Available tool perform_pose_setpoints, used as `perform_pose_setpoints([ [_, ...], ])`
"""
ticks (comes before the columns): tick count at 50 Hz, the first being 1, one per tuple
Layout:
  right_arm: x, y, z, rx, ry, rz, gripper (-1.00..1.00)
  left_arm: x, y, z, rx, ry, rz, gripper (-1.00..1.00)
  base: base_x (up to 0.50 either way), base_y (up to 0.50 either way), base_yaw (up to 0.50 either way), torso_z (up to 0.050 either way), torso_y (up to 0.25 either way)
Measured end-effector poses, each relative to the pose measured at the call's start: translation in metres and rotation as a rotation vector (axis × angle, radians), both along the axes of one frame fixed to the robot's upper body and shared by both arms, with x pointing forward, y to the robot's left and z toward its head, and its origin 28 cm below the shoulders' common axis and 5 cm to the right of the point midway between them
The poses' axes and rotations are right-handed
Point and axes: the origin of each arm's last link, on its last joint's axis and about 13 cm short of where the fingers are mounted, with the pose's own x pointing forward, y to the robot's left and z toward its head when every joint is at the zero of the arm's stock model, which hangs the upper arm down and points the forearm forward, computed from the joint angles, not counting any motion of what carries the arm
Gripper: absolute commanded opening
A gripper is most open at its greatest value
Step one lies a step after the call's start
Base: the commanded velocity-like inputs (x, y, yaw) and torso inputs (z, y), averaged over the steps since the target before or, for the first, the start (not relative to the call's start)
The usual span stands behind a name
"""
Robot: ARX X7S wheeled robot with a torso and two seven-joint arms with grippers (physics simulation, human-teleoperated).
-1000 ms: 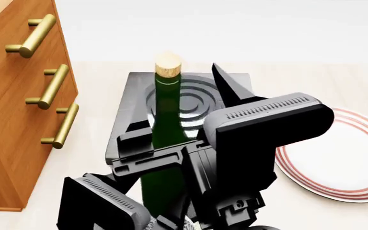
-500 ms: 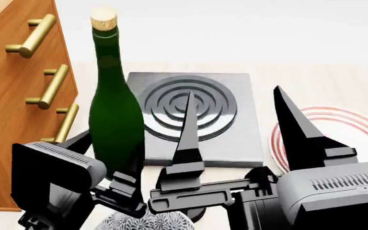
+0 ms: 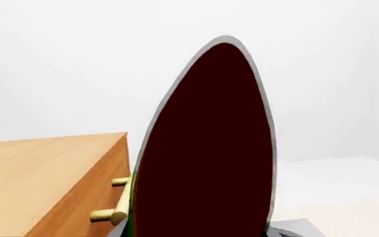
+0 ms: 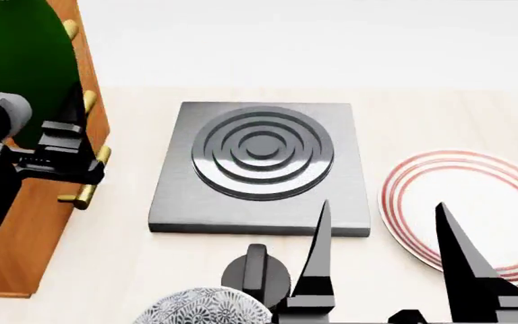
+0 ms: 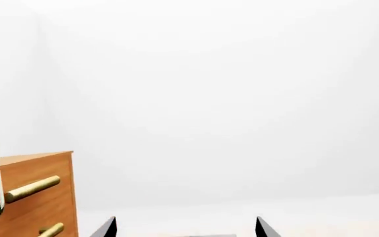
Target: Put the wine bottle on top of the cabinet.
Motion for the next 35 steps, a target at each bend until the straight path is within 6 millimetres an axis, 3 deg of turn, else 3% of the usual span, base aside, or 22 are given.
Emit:
perform_pose_setpoints([
  [11,-0.002,0.0,-0.008,-0.004,0.024,-0.006,1.0,0.022,0.016,0.039,0.051,-0.027,0.106,-1.0,0.0,0.0,0.0,0.0,0.001],
  [23,-0.002,-0.001,-0.01,-0.003,0.034,-0.011,1.0,0.045,0.048,0.087,0.135,-0.043,0.289,-1.0,0.0,0.0,0.0,0.0,0.001],
  [35,-0.003,-0.004,-0.011,-0.001,0.035,-0.021,1.0,0.059,0.073,0.109,0.122,0.015,0.427,-1.0,0.0,0.0,0.0,0.0,0.001],
])
